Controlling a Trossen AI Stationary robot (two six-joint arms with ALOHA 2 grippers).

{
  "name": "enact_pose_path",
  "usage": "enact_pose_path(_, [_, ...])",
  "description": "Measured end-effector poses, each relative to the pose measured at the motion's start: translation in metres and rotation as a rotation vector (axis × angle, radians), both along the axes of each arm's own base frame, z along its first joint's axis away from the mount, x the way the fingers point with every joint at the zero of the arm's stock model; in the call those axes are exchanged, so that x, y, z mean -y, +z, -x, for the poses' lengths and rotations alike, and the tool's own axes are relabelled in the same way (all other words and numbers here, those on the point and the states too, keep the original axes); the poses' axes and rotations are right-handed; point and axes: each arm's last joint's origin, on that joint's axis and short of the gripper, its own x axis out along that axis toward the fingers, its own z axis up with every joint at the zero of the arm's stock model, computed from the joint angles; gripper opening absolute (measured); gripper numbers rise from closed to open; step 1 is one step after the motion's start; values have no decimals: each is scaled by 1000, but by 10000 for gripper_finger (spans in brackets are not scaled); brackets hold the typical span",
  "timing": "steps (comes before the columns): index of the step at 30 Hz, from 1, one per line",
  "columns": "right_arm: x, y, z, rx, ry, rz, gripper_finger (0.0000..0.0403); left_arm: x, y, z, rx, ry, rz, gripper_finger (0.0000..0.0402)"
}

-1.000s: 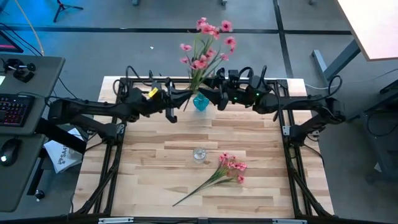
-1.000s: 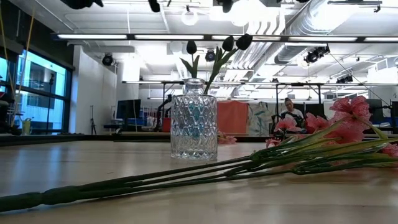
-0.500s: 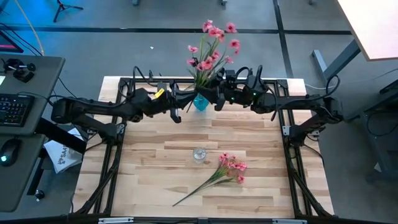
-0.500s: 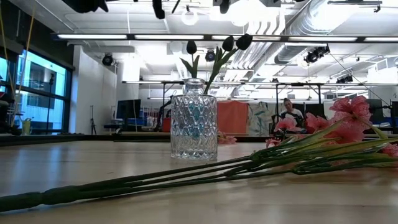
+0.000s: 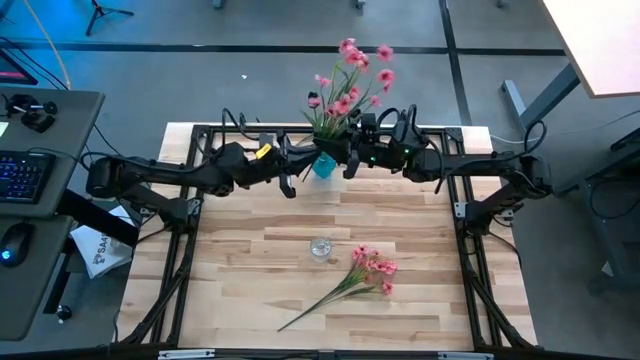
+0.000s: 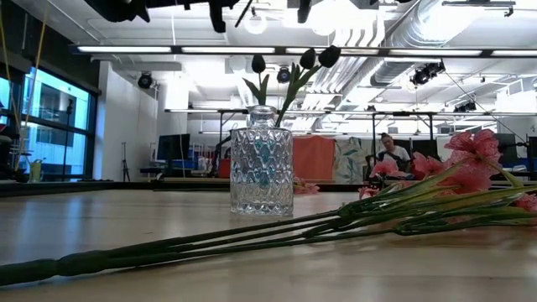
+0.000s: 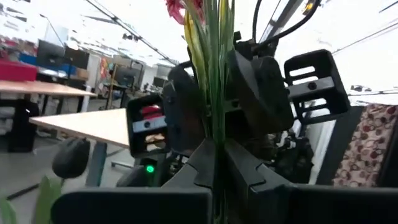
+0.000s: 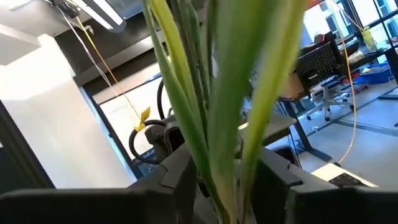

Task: Sort flowers into vase by color
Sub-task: Put the middle pink flower into the transparent vase

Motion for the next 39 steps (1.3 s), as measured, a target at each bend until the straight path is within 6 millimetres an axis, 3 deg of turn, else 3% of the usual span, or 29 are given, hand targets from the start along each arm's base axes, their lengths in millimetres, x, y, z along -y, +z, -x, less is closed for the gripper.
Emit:
enact_pose_path(4, [0,0,0,4,0,1,88,-5,4,4,14,23,-8,0])
enact_pose_path(10, [0,1,0,10,-2,3,11,-7,3,4,9,11,-13,0])
enact_pose_path(15, [0,0,0,4,7,4,11,-8,2,4,-8,11,-11,7])
enact_pose_path(20, [7,7,11,-24,18,28,5,-8,5,14,-91,18,3,62])
enact_pose_path(25, [6,21,34,-93,33,87,3,-11,11,48,-285,63,12,123])
enact_pose_path(30, [-18,1,34,-297,246,95,2,-7,3,83,-388,89,31,150])
enact_pose_path(34, [-41,-24,21,-454,351,126,1,0,-15,99,-272,61,93,151])
enact_pose_path(39, [-56,-47,1,-496,430,179,1,8,-41,115,-99,60,186,152])
